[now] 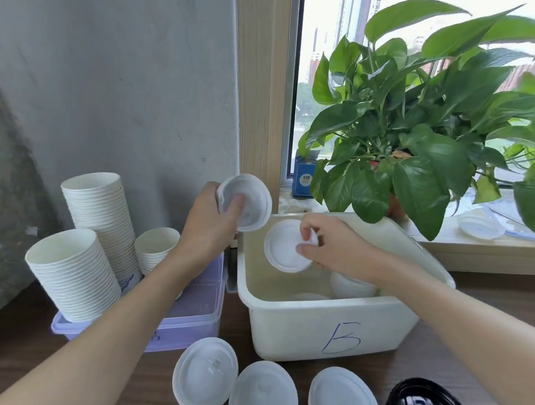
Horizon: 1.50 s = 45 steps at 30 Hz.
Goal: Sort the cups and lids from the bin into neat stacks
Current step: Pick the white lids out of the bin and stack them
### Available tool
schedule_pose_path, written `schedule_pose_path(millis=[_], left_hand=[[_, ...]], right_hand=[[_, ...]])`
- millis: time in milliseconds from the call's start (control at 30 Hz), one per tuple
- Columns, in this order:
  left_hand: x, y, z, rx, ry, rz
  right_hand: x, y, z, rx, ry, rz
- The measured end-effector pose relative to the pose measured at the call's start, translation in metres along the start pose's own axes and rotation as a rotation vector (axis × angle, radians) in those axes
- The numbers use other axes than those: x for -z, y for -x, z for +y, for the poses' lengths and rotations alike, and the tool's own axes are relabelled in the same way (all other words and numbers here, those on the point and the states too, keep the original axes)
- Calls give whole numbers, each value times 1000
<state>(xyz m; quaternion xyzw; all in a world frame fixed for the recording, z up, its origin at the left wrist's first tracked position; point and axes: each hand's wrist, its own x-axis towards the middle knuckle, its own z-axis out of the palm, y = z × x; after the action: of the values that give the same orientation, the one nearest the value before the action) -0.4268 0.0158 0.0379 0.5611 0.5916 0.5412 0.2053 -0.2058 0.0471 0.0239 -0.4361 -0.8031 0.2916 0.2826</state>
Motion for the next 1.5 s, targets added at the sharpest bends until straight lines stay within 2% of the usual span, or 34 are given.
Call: schedule_pose_path(millis=[167, 233, 467, 667, 833, 1067, 1300, 1400, 1500], left_hand=[[-13, 4, 8, -127, -57, -7], [-22, 7, 15, -135, -5, -56], [-48, 20, 38, 25, 317, -225], [-49, 23, 32, -71, 250, -223], [-48, 22, 24, -173, 188, -281], [-50, 25, 28, -287, 84, -390], [-54, 27, 29, -372, 57, -387], [-57, 26, 30, -365, 71, -385], [-58, 24, 30, -252, 121, -408]], right_hand=[[20, 10, -2, 65, -169, 234], [24, 12, -6, 95, -251, 287], [19, 9, -16, 109, -341, 307], [5, 4, -10, 159, -303, 277], [8, 6, -17, 117, -477, 307], [2, 7, -20, 193, -338, 449], [1, 7, -18, 207, -241, 530], [2, 5, -18, 190, -191, 574], [5, 6, -18, 175, -228, 626]])
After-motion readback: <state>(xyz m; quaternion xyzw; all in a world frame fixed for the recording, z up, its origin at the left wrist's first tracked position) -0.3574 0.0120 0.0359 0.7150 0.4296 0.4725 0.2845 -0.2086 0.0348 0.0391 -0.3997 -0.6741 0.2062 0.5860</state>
